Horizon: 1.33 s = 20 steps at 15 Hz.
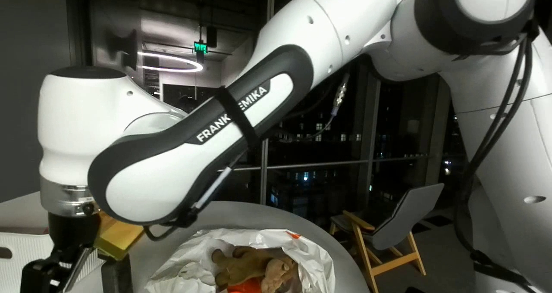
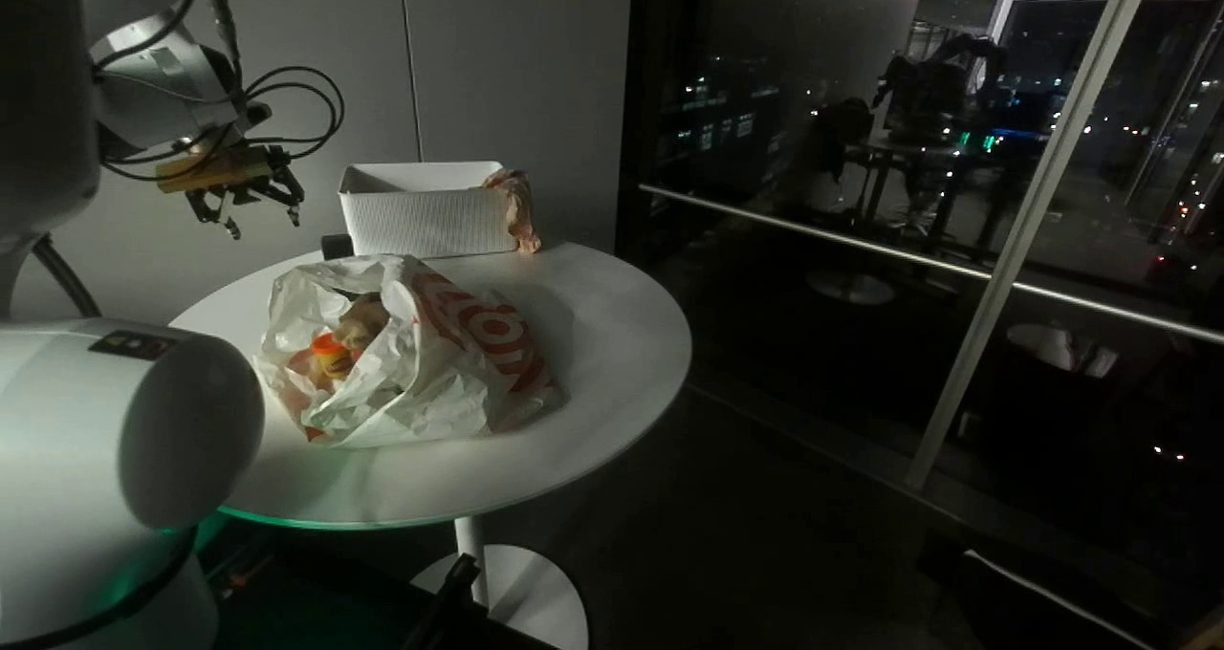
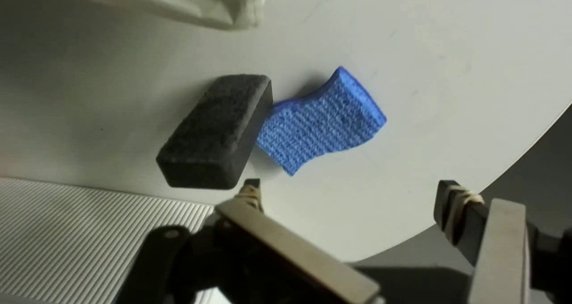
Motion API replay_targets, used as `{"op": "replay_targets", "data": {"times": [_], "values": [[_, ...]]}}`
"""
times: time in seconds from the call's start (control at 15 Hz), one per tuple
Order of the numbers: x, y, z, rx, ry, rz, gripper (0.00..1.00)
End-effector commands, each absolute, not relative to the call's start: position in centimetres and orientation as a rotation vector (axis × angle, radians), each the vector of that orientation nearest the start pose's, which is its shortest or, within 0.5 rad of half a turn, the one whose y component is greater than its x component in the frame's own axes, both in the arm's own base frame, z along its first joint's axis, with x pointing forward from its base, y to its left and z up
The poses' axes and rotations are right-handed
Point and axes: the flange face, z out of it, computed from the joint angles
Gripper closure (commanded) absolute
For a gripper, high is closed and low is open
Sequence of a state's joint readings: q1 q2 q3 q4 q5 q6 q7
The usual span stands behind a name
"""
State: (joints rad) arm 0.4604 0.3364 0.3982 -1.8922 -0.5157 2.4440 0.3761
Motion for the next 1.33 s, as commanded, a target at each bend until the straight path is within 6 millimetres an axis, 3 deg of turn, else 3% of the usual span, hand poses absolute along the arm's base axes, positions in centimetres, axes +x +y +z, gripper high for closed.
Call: {"op": "replay_targets", "data": {"times": [0.0,0.2,0.33,0.73,1.07,1.27], "values": [[48.8,49.4,36.6,-2.913,-0.951,-0.584,0.00],[51.7,48.8,35.6,-2.997,-0.709,-0.592,0.00],[52.1,48.7,35.5,-3.064,-0.556,-0.615,0.00],[49.6,51.0,37.7,-3.161,-0.243,-0.798,0.00],[48.6,49.9,37.2,-3.343,0.034,-0.634,0.00],[49.2,48.5,36.8,-3.377,0.099,-0.523,0.00]]}}
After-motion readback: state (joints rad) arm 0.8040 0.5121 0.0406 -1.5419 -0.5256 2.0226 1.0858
